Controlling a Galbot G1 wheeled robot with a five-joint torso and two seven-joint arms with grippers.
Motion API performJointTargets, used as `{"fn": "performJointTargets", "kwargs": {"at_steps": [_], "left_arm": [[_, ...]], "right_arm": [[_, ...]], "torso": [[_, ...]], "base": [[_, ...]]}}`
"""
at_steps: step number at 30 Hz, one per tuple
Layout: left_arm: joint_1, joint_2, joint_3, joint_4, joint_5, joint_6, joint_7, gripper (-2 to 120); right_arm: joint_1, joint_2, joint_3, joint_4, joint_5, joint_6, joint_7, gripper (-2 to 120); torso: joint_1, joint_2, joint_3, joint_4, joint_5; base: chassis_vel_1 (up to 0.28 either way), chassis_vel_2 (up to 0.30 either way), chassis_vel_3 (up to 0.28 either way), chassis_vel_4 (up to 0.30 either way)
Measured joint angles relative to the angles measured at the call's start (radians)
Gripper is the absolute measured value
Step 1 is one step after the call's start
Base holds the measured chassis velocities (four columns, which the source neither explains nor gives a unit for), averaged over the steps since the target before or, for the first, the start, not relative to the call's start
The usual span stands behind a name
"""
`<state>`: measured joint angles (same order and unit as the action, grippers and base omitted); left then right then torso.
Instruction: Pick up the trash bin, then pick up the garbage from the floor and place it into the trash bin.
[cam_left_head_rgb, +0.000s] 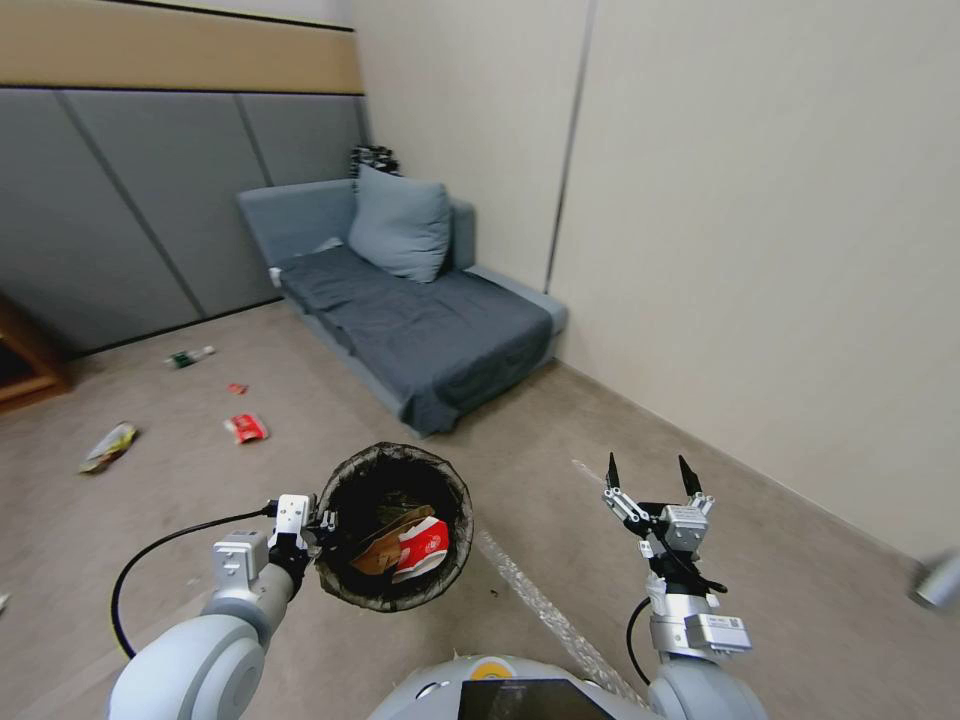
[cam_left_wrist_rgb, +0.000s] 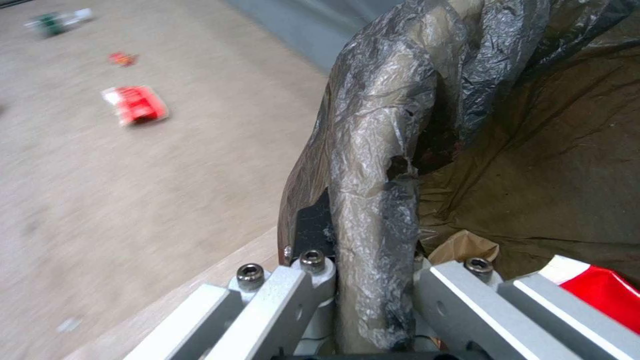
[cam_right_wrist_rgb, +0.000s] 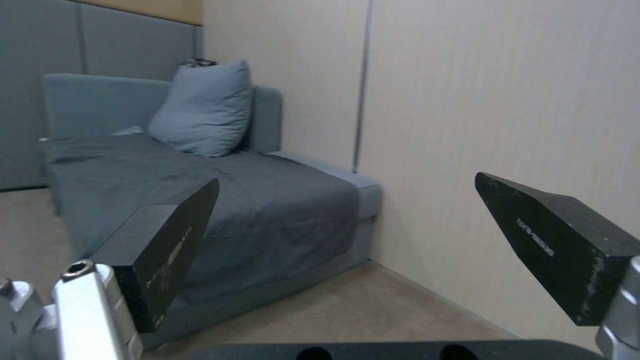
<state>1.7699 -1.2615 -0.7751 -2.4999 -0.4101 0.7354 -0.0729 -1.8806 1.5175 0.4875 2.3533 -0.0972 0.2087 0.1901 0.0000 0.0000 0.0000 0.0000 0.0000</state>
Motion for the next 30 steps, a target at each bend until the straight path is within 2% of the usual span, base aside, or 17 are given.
{"fn": "performJointTargets", "kwargs": {"at_steps": [14,30], "left_arm": [[-0.002,-0.002,-0.003,0.000,0.003,0.000,0.000,2],[-0.003,-0.005,-0.004,0.000,0.003,0.000,-0.001,2]], "right_arm": [[0.033,-0.017,0.031,-0.007,0.041,-0.037,0.022,100],[0.040,-0.009,0.018,-0.013,0.028,-0.046,0.021,100]], "torso": [[0.000,0.000,0.000,0.0001,0.0000],[0.000,0.000,0.000,0.0001,0.0000]], "base": [[0.132,0.130,0.127,0.127],[0.127,0.126,0.124,0.122]]}}
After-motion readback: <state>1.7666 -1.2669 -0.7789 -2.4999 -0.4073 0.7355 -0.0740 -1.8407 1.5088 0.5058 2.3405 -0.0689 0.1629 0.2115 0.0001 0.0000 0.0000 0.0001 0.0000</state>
